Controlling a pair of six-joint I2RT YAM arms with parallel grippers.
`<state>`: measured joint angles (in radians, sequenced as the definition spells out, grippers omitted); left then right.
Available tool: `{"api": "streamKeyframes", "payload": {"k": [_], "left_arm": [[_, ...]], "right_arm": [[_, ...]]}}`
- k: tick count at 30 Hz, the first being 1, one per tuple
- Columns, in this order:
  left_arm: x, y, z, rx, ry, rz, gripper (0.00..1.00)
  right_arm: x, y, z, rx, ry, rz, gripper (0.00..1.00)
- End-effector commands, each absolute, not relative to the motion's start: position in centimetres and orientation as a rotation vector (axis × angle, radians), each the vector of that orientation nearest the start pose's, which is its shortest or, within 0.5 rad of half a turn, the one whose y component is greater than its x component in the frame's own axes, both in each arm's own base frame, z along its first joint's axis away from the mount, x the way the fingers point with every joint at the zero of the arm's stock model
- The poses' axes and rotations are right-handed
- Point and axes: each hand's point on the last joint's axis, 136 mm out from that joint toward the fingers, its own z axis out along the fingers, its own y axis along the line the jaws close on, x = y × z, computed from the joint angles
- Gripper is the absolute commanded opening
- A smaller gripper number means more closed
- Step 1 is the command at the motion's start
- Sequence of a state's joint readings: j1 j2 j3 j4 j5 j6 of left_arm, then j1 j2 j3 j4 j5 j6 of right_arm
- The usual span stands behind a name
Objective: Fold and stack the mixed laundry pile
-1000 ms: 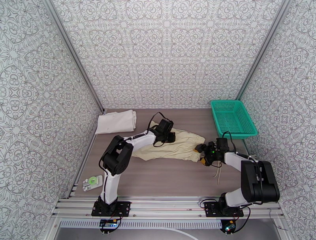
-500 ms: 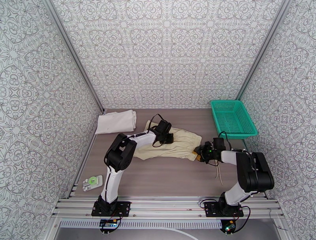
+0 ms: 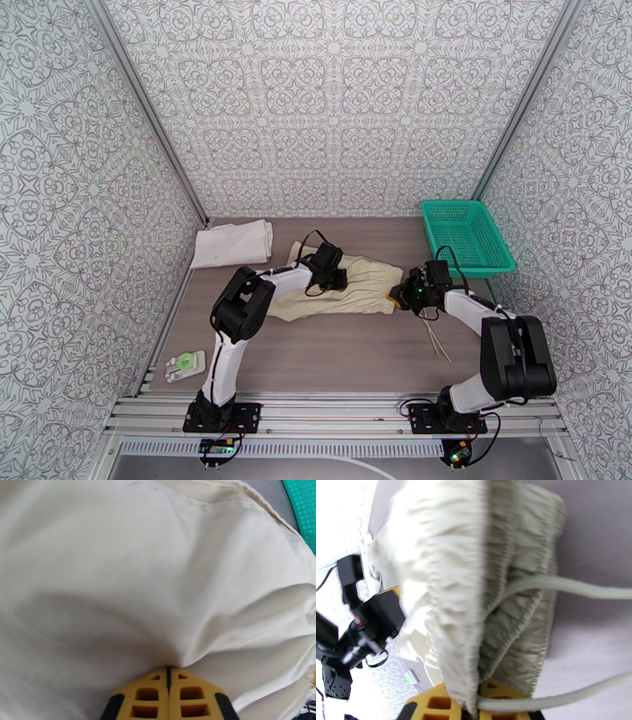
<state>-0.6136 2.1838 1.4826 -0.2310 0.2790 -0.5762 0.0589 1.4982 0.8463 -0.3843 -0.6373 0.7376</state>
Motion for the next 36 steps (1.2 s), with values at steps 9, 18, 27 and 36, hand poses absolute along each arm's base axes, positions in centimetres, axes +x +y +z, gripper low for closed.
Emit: {"api": "streamKeyframes", "payload": {"k": [9,18,27,36], "left_arm": [[38.1,-40.5,0.4,0.108,2.657,-1.035,0.00],[37.8,-40.6,0.0,0.075,2.653,-1.033,0.00],[40.5,-34.1,2.6,0.193,2.663,-0.643,0.00],[41.6,-29.8,1.6,0.263,2.710,-0.518,0.00]], "right_arm": [[33.2,12.3,15.1,0.329,2.711,0.872,0.00],[30.3,11.1,13.5,0.411,2.796,0.768,0.09],[27.5,10.8,8.1,0.583,2.803,0.891,0.15],[25.4,7.9,4.7,0.822,2.750,0.908,0.56]]}}
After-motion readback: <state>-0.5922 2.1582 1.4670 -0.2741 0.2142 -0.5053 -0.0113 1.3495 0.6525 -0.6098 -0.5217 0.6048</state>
